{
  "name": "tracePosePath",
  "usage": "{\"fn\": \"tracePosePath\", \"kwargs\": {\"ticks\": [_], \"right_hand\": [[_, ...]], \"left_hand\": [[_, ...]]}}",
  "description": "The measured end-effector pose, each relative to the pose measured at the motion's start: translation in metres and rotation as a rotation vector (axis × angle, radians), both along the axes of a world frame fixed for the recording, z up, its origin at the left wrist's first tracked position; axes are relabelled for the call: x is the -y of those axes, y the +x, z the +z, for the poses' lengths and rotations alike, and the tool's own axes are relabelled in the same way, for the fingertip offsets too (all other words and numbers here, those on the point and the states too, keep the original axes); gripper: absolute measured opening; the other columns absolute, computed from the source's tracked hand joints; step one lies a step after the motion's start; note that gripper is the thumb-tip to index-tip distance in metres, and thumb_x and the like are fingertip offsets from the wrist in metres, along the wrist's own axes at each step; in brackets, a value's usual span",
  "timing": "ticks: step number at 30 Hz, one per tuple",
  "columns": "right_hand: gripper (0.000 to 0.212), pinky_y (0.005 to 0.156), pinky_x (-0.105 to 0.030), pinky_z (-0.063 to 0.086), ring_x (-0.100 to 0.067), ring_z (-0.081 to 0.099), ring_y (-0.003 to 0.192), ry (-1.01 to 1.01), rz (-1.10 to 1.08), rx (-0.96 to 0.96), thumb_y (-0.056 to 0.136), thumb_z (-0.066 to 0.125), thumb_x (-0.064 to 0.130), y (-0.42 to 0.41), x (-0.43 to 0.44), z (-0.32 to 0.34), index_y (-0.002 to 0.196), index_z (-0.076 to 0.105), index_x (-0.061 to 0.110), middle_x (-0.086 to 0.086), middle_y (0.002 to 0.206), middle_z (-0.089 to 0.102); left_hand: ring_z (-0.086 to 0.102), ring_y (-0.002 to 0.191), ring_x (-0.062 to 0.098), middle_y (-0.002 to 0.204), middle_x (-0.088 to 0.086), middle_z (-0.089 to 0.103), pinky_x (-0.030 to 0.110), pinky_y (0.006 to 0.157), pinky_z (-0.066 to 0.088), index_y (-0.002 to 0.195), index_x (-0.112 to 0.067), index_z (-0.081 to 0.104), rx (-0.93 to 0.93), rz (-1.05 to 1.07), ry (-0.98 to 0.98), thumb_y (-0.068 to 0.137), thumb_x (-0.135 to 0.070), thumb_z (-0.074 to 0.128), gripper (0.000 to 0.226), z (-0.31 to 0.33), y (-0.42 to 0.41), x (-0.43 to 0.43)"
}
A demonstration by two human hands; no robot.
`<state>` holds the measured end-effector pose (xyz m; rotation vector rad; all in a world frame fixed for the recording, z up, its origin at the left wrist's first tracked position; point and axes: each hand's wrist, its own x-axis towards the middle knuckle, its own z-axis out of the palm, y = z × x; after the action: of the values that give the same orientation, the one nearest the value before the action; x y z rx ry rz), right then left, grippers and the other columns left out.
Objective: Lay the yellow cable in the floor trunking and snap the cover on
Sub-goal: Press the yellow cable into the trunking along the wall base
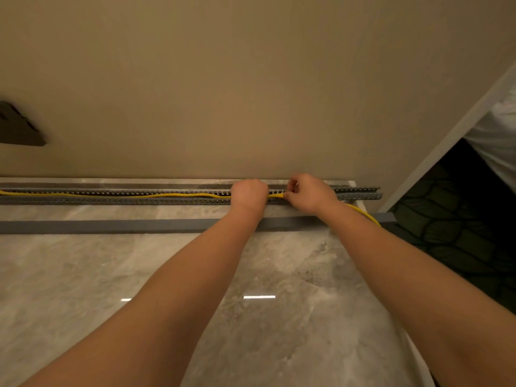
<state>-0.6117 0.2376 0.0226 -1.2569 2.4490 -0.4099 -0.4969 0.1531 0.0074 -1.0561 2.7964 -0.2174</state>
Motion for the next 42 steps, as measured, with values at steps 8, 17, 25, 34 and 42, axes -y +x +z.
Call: {"fn": "tracePosePath", "kwargs": {"ticks": [8,17,25,34,42], "right_hand": [[0.019,0.074,-0.036,0.048,-0.024,0.060,0.082,0.060,0.060,0.058,0.084,0.069,0.037,-0.028,-0.002,0.003,0.079,0.057,0.022,0.002,0.075,0.059],[0.016,0.067,-0.029,0.045,-0.027,0.065,0.084,0.052,0.020,-0.047,0.077,0.072,0.031,-0.034,0.014,-0.003,0.072,0.062,0.020,-0.005,0.087,0.071],[0.028,0.072,-0.033,0.052,-0.029,0.067,0.084,0.042,-0.002,0.111,0.074,0.076,0.029,-0.043,0.015,-0.004,0.057,0.056,0.017,-0.009,0.085,0.072],[0.013,0.078,-0.043,0.057,-0.032,0.067,0.085,-0.011,0.073,0.228,0.077,0.063,0.016,-0.047,0.002,0.000,0.076,0.073,0.007,-0.016,0.084,0.073],[0.007,0.082,-0.042,0.057,-0.025,0.068,0.086,-0.014,0.114,0.227,0.074,0.067,0.021,-0.050,-0.005,0.000,0.072,0.074,0.019,-0.006,0.084,0.074]], "left_hand": [[0.066,0.090,0.027,0.099,0.006,0.069,0.030,0.062,0.039,0.098,-0.011,0.070,0.002,0.114,0.058,0.087,0.004,0.057,0.023,0.005,-0.007,-0.005],[0.065,0.084,0.026,0.090,0.004,0.067,0.030,0.062,0.039,0.093,-0.014,0.070,0.006,0.212,0.024,0.087,0.001,0.056,0.021,0.007,-0.011,-0.014],[0.066,0.092,0.030,0.100,0.006,0.068,0.033,0.065,0.047,0.100,-0.020,0.072,-0.188,0.115,0.024,0.090,-0.015,0.055,0.021,0.004,-0.027,-0.034],[0.065,0.093,0.031,0.102,0.007,0.067,0.035,0.066,0.047,0.102,-0.021,0.070,-0.308,0.190,0.089,0.093,-0.020,0.052,0.021,-0.006,-0.038,-0.047],[0.065,0.090,0.028,0.100,0.004,0.068,0.035,0.066,0.048,0.102,-0.021,0.068,-0.309,0.169,0.042,0.093,-0.017,0.052,0.019,-0.009,-0.038,-0.053]]}}
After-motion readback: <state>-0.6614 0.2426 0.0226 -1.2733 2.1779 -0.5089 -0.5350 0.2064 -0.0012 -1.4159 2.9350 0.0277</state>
